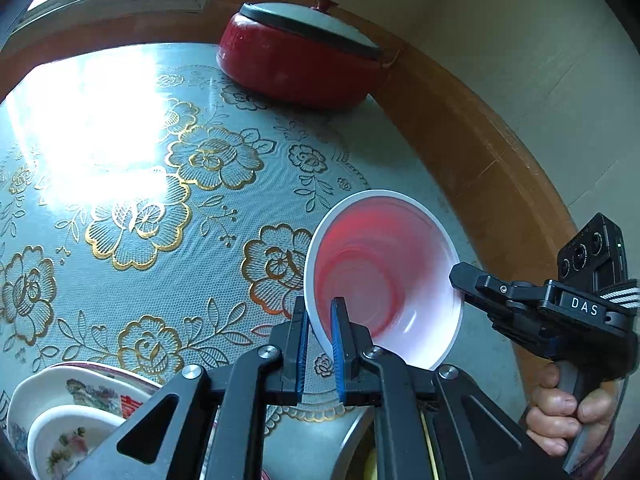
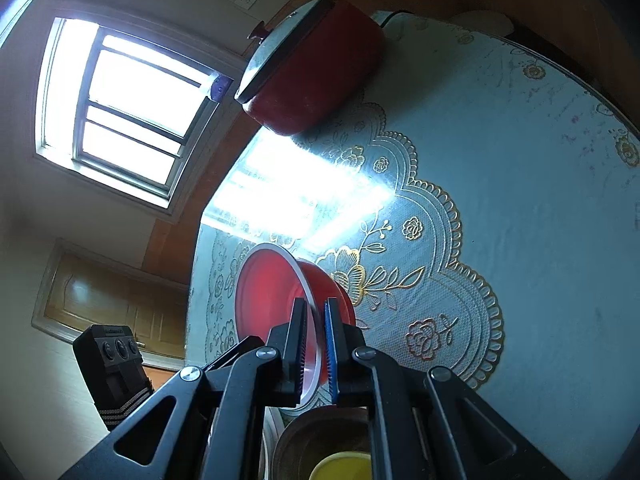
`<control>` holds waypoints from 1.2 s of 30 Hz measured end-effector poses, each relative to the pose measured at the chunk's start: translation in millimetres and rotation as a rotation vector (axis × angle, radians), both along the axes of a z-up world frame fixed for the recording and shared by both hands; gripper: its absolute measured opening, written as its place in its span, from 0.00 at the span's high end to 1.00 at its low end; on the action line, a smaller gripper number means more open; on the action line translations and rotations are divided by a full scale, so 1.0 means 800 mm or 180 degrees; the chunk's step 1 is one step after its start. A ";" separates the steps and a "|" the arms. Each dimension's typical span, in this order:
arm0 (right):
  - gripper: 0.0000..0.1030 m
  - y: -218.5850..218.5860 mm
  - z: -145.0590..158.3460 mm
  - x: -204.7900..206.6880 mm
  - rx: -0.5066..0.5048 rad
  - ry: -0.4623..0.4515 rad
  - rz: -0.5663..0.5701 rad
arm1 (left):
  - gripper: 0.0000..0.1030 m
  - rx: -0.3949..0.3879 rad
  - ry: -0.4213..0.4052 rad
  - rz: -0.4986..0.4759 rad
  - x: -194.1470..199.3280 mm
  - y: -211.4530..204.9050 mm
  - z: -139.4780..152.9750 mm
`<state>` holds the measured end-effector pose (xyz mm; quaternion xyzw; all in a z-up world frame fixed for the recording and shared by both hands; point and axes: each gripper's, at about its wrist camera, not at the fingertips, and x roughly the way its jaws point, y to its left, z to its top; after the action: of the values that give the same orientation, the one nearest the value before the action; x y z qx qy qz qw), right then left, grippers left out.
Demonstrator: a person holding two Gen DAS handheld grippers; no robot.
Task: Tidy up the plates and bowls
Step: 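Carry the red bowl over the steel bowl and lower it onto the yellow bowl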
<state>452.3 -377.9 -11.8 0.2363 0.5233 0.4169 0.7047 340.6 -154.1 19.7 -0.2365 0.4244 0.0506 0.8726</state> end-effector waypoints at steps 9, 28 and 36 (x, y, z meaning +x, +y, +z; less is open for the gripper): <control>0.93 -0.021 0.012 -0.028 0.0090 -0.0029 -0.0060 | 0.90 0.0014 -0.0124 -0.0141 -0.034 -0.021 0.020; 0.92 -0.082 0.021 -0.120 0.0103 -0.0168 -0.0103 | 0.89 -0.0058 -0.0179 -0.0769 -0.128 -0.067 0.034; 0.90 -0.106 0.004 -0.143 -0.0023 -0.0026 -0.0342 | 0.89 -0.0163 -0.0037 -0.1083 -0.138 -0.088 0.016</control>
<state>337.7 -462.5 -8.8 0.2598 0.5084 0.3775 0.7290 230.5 -224.2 32.7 -0.1837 0.4544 -0.1100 0.8647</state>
